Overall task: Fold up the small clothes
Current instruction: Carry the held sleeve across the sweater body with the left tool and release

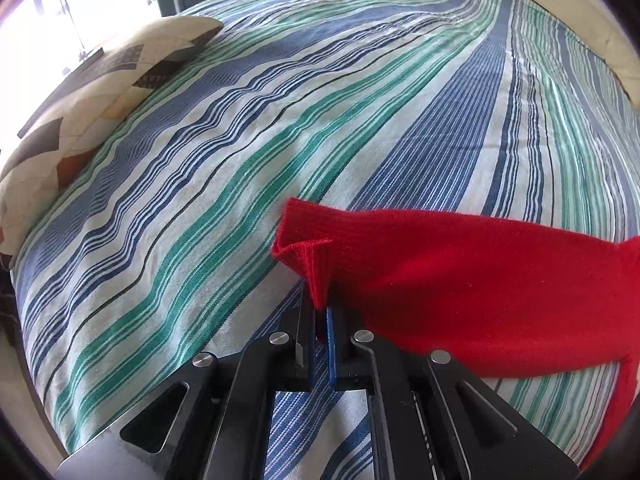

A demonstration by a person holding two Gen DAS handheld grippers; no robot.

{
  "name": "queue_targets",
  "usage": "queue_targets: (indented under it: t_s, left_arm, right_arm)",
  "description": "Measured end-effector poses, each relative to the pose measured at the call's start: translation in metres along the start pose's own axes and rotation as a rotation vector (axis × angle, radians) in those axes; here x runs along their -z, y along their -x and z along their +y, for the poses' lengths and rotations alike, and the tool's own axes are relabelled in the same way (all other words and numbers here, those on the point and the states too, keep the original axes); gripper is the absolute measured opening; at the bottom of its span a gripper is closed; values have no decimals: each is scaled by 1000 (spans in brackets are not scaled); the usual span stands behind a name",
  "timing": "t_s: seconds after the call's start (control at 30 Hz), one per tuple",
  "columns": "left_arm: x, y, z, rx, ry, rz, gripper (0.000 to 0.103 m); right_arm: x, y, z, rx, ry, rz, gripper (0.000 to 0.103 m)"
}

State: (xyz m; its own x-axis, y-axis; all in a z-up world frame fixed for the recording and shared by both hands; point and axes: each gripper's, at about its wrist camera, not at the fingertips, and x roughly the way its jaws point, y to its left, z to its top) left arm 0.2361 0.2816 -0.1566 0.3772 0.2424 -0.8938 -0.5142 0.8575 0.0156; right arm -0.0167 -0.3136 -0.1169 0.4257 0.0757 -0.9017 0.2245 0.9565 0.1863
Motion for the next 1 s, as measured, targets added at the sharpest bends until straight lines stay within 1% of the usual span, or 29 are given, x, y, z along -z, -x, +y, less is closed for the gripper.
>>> queue_targets:
  t_s: [0.17,0.77,1.0]
  left_arm:
    - [-1,-3,1,2,12,7,2]
    - [2,-7,-1,-21,-3,-7,2]
    - [2,-9,0,-36,30,-6,2]
  right_arm:
    - [1,-1,-1,4,-4,6,66]
    - [1,-6,1,21,6,24,66]
    - [1,-6,1,20,6,24,66]
